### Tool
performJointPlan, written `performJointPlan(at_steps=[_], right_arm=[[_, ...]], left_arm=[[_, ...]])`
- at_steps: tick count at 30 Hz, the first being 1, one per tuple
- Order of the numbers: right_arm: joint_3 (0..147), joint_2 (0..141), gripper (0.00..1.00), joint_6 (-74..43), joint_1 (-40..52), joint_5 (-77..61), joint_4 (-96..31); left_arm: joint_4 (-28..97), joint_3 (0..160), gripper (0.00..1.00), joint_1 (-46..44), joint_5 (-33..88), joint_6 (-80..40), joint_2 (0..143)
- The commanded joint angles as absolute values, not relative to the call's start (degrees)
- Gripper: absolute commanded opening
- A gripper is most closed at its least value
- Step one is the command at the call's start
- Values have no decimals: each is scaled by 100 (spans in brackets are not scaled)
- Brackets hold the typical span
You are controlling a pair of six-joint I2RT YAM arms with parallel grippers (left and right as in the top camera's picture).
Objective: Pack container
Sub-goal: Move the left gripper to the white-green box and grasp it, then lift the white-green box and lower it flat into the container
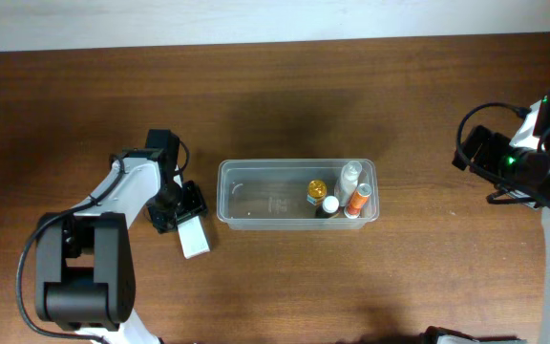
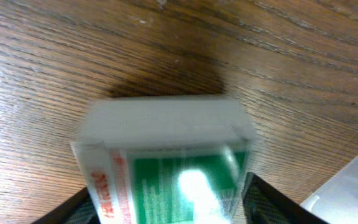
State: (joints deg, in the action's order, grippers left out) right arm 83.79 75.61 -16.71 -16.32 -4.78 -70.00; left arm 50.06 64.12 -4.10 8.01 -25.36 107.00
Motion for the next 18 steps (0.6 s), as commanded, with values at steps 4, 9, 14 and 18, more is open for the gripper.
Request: performJointPlan(at_steps=[4, 9, 14, 18], right_arm=[[8433, 7570, 98, -1699, -1653, -445, -6984], [8433, 7570, 98, -1699, -1651, -445, -6984], [8433, 7570, 98, -1697, -1651, -445, -6984], [8433, 7570, 98, -1699, -1651, -445, -6984]], left_arm=[[5317, 6637, 50, -390, 816, -2425, 10862], [6134, 7286, 44, -392, 788, -2196, 10853], [7249, 8521, 44, -392, 508, -2069, 10718], [7782, 9581, 44, -432, 449, -1728, 10556]])
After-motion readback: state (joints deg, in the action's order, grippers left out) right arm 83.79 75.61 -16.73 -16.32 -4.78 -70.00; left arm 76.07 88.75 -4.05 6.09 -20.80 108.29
